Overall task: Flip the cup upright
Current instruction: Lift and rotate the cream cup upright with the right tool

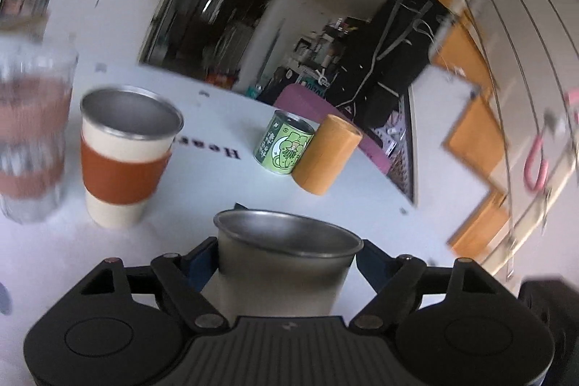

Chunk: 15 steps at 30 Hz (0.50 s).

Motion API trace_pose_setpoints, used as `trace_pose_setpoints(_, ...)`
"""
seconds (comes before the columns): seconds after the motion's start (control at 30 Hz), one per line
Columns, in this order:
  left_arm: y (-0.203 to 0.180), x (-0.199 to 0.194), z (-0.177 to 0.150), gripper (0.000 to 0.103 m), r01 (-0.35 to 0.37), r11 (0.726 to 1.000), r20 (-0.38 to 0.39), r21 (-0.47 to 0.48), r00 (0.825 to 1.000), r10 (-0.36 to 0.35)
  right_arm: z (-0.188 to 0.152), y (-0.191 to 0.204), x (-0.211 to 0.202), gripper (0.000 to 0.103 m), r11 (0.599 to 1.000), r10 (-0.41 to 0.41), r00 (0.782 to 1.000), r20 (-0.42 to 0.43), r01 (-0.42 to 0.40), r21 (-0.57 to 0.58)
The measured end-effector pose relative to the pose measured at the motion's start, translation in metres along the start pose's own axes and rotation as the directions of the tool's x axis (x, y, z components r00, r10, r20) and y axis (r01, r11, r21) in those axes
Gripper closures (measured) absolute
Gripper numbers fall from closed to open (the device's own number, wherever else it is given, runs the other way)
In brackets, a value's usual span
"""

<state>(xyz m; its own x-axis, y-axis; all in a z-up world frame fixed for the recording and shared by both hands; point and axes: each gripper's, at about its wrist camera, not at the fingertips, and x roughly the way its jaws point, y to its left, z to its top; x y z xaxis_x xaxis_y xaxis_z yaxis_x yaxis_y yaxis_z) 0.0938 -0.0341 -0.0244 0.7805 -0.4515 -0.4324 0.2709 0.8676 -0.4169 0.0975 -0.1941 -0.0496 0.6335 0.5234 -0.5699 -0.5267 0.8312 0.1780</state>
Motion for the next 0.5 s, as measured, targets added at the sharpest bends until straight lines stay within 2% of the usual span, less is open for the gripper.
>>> trace_pose_setpoints(0.1,-0.006,-0.006,-0.006,0.021,-0.022,0.997,0.009,0.068,1.0,0.021,-0.01,0.008,0.005,0.044,0.995,-0.042,0.998,0.057,0.047,-0.09)
trace_pose_setpoints(0.23,-0.011,-0.013,-0.015,0.021,-0.054,0.989,0.013,0.139,0.999,0.053,-0.02,0.012,0.011,0.044,0.987,-0.065,0.991,0.116,0.081,-0.14)
trace_pose_setpoints(0.33,-0.015,-0.016,-0.021,0.021,-0.073,0.979,0.017,0.189,0.997,0.071,-0.026,0.014,0.013,0.044,0.986,-0.067,0.987,0.147,0.088,-0.142)
trace_pose_setpoints(0.5,-0.01,-0.012,-0.027,0.022,-0.076,0.979,-0.033,0.192,0.996,0.084,-0.027,0.008,0.017,0.044,0.991,-0.069,0.982,0.177,0.088,-0.103)
